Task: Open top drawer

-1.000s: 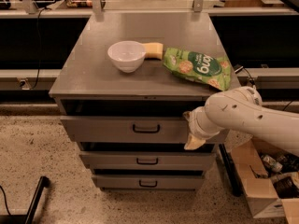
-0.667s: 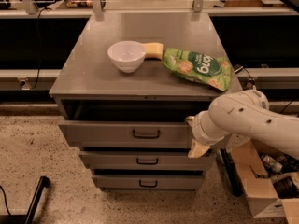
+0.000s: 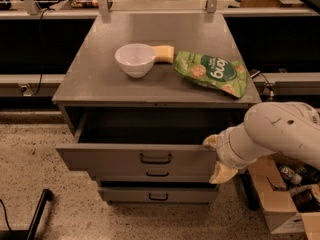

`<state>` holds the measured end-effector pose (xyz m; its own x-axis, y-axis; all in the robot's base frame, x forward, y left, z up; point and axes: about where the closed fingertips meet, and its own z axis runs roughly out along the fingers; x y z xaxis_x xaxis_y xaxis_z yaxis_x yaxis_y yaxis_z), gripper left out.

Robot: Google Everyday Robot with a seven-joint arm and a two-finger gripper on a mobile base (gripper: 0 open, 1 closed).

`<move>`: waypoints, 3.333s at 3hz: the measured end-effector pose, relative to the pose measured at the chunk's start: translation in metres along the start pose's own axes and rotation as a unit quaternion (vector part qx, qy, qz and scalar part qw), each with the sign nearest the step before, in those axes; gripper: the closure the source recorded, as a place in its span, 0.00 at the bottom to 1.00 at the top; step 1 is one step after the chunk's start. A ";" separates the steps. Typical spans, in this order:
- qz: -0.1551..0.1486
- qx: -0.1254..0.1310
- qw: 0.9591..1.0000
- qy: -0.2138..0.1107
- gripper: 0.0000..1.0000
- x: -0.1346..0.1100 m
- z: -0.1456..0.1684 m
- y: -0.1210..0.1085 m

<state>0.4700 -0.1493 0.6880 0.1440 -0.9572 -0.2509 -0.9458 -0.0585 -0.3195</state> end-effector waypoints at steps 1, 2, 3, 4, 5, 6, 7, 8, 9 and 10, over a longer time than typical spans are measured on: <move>-0.027 -0.015 0.999 -0.015 0.32 -0.019 -0.023 0.020; -0.047 -0.009 0.998 -0.029 0.27 -0.036 -0.042 0.026; -0.052 0.015 0.998 -0.034 0.09 -0.046 -0.053 0.004; -0.042 0.047 0.997 -0.038 0.00 -0.050 -0.061 -0.029; -0.030 0.067 0.997 -0.039 0.18 -0.054 -0.058 -0.050; -0.020 0.080 0.996 -0.038 0.42 -0.055 -0.053 -0.064; -0.010 0.096 0.995 -0.023 0.73 -0.054 -0.043 -0.077; 0.000 0.107 0.994 -0.013 0.96 -0.050 -0.030 -0.089; 0.016 0.107 0.994 -0.009 1.00 -0.041 -0.005 -0.101; 0.026 0.088 0.996 0.000 1.00 -0.028 0.024 -0.096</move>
Offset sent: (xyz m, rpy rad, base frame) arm -0.0569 0.0337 0.0628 0.0501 -0.0314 0.1602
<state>0.5635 -0.1098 0.7035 0.0968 -0.9578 -0.2707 -0.8860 0.0410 -0.4618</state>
